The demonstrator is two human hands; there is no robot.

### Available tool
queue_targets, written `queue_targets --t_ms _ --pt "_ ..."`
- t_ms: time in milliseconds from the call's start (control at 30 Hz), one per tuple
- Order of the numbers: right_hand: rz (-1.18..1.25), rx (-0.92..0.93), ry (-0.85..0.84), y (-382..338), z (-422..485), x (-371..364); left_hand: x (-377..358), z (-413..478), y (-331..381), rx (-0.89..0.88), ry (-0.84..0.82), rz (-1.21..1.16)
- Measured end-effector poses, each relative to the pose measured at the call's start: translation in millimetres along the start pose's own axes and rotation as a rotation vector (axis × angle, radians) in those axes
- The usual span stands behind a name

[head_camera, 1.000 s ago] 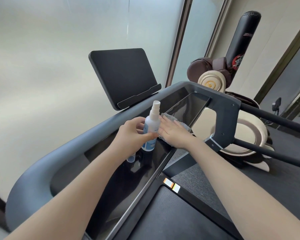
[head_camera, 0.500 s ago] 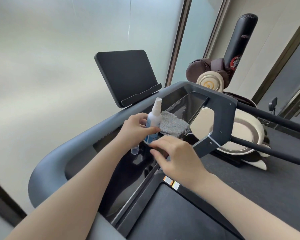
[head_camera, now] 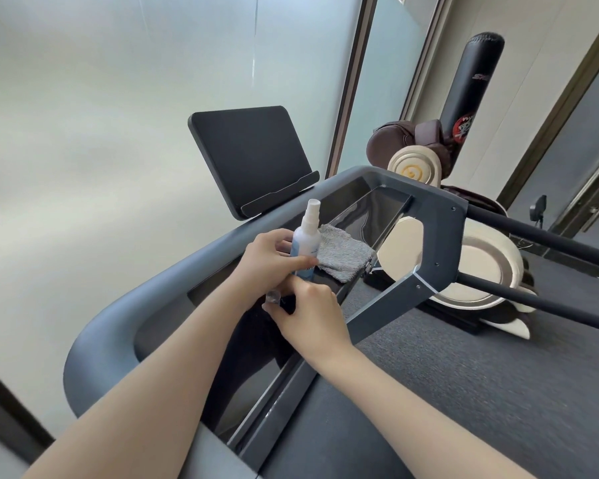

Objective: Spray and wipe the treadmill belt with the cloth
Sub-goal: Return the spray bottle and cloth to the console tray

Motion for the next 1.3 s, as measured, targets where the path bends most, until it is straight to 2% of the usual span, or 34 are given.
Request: queue_targets --t_ms 133,300,400,500,633,967,1100,1300 --pt "0.13 -0.048 0.012 18 -7 25 -1 0 -1 -0.008 -0.01 -0.028" --pt "0.215 -0.072 0.14 35 11 95 -1 -1 0 0.0 -0.017 -0.024" --pt "0.345 -0.049 0.242 26 40 137 -2 -1 1 0.005 -0.023 -0.043" --pt "0.45 0.027 0.26 1 64 156 -1 -2 1 0.005 -0.027 -0.047" --pt "0.417 0.084 0.182 -21 83 145 0 -3 1 0.009 -0.024 -0.045" --pt "0.31 0.112 0.06 -15 92 115 0 -2 2 -0.003 -0.019 -0.042" --pt "0.192 0.189 0.078 -14 85 103 0 -2 1 -0.006 -0.021 -0.036" --pt "0.174 0.29 0.181 -14 74 98 0 -1 0 -0.008 -0.018 -0.012"
Point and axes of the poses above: each hand's wrist, its own z-axis towards the middle knuckle, its own x-axis out of the back of the hand, y = z × x, the point moved 6 cm from there along z, towards the middle knuckle, and after that the axes turned 7 degrees about -x, right-handed, at the moved point
